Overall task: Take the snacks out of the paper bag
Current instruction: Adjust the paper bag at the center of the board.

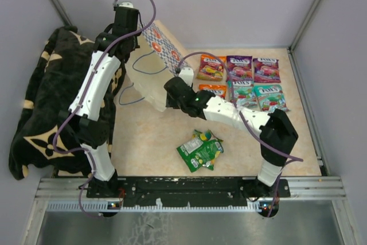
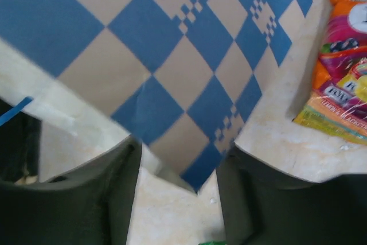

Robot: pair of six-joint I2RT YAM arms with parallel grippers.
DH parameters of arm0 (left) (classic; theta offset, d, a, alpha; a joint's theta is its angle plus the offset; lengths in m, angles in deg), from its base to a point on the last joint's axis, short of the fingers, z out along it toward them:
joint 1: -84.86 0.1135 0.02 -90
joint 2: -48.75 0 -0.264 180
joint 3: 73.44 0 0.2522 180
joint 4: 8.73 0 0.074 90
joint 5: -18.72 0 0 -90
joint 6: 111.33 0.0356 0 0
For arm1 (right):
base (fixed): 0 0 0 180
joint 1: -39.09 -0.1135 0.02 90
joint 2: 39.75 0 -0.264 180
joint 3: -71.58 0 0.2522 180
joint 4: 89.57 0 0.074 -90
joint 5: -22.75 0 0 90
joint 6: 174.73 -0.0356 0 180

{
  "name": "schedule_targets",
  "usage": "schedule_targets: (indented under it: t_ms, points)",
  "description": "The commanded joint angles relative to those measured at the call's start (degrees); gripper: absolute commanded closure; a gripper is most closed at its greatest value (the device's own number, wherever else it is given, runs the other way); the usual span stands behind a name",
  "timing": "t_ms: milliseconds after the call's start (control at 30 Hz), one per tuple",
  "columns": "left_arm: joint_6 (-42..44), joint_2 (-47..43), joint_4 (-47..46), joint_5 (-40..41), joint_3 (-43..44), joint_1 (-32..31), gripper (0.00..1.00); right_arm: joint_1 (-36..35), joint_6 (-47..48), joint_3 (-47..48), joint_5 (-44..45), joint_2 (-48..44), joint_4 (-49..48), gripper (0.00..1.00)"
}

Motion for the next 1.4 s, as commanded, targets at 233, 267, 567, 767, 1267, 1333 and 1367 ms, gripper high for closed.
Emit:
schedule_targets:
  t_ms: [233,267,567,767,1267,1333,1367]
  points:
    - [1.74,-0.57,2.25,1.02,1.12,2.28,1.0,4.17,2.12,5.64,8.09,-0.62,-1.84,1.0]
    - [1.96,-0.96,2.41,1.02,1.17,2.58,1.0,4.69,3.67,7.2,7.07,-1.3,-0.67,1.0]
    - [8.71,-4.56,4.95,-6.87,-0.46,3.7,1.0,14.32,14.77,39.81,-13.2,8.3,22.68,1.0]
    - [10.37,-5.93,6.96,-11.7,-3.74,3.59,1.0,18.26,17.4,59.68,-25.04,20.71,30.34,0.93]
    - [10.33,-7.64,10.21,-13.75,-6.01,3.59,1.0,19.69,19.11,57.86,-29.15,20.67,31.0,0.89]
    - [10.46,-7.58,10.66,-14.23,-6.03,3.59,0.99,19.78,19.37,57.85,-29.18,20.36,31.24,0.87]
    - [10.67,-7.39,10.76,-14.45,-6.2,3.59,0.97,19.95,19.47,58.23,-29.45,20.37,31.28,0.86]
